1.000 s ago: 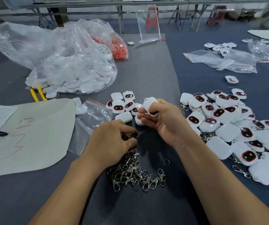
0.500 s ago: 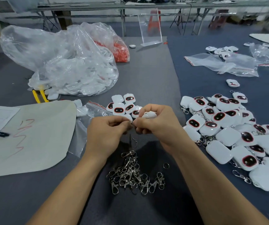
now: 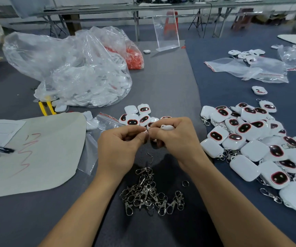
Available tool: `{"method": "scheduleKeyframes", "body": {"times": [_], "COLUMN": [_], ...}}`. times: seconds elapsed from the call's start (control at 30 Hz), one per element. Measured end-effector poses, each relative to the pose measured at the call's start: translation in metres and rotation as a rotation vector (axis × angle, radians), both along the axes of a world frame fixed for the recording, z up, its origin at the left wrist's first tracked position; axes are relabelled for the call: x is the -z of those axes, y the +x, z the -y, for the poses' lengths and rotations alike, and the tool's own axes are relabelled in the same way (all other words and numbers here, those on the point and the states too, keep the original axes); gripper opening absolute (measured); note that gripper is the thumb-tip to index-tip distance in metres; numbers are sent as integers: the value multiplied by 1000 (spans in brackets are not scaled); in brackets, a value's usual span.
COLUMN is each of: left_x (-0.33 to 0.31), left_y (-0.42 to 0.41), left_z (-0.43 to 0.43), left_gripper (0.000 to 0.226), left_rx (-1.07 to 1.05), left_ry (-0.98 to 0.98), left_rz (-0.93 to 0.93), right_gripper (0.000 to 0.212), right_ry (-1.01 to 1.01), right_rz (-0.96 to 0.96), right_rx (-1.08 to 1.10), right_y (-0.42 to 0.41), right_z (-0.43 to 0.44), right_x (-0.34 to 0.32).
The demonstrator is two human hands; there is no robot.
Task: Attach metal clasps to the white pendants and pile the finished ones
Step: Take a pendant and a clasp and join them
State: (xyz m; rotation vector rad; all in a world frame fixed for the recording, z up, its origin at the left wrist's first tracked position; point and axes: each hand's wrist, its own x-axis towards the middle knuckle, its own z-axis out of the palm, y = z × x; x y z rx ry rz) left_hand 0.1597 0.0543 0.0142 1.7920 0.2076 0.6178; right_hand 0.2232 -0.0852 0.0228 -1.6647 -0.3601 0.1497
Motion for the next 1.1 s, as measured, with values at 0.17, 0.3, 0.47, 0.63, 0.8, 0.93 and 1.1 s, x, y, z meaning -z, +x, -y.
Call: {"method": "scheduleKeyframes", "body": {"times": [0.17, 0.3, 0.47, 0.63, 0.8, 0.93, 1.1], "left_x": [1, 1, 0, 0, -1, 2, -1], "left_y": [1, 0, -3, -1, -1, -2, -4], "left_z": [-1, 0, 1, -1, 1, 2, 3], "left_gripper": [28, 19, 15, 22, 26, 32, 33], "left_rx": [10, -27, -34, 34, 111, 102, 98], "left_ry": [-25, 1, 90, 20, 19, 38, 47], "left_rz": [9, 10, 32, 25, 47, 42, 11], "right_gripper": [6, 9, 15, 20, 26, 26, 31], "right_ry": [48, -34, -74, -16, 55, 77, 71], "right_rz": [-91, 4, 122, 72, -33, -148, -239], "right_rx": [-32, 6, 47, 33, -70, -90, -123], "right_y": [0, 1, -2, -1, 1, 1, 0], "right_z": [-1, -1, -1, -1, 4, 5, 4], "right_x": [2, 3, 3, 1, -3, -5, -4]}}
